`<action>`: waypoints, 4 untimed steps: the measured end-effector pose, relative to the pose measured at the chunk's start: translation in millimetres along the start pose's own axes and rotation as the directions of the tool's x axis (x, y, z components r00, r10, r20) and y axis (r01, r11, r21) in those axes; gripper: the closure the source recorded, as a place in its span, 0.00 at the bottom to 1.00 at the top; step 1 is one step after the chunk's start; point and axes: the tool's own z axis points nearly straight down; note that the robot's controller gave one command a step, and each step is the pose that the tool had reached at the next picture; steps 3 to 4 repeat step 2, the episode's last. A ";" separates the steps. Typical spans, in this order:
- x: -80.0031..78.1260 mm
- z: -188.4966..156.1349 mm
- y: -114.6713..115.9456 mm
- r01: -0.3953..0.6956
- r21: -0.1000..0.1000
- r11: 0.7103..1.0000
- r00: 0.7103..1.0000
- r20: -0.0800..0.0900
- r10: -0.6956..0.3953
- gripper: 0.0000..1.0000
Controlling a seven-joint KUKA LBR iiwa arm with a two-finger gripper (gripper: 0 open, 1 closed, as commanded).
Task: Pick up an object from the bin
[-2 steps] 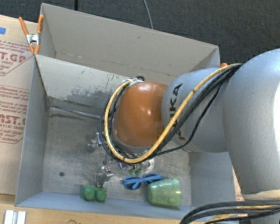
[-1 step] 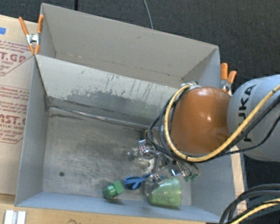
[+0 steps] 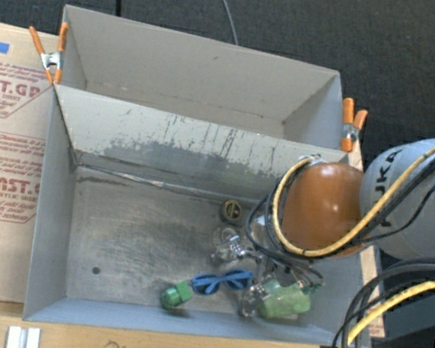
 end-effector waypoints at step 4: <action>5.8 -170.3 -26.3 0.184 0.008 0.983 0.983 0.005 -0.184 1.00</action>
Offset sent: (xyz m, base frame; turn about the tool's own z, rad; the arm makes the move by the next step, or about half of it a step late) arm 0.0000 0.0000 0.0000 0.0000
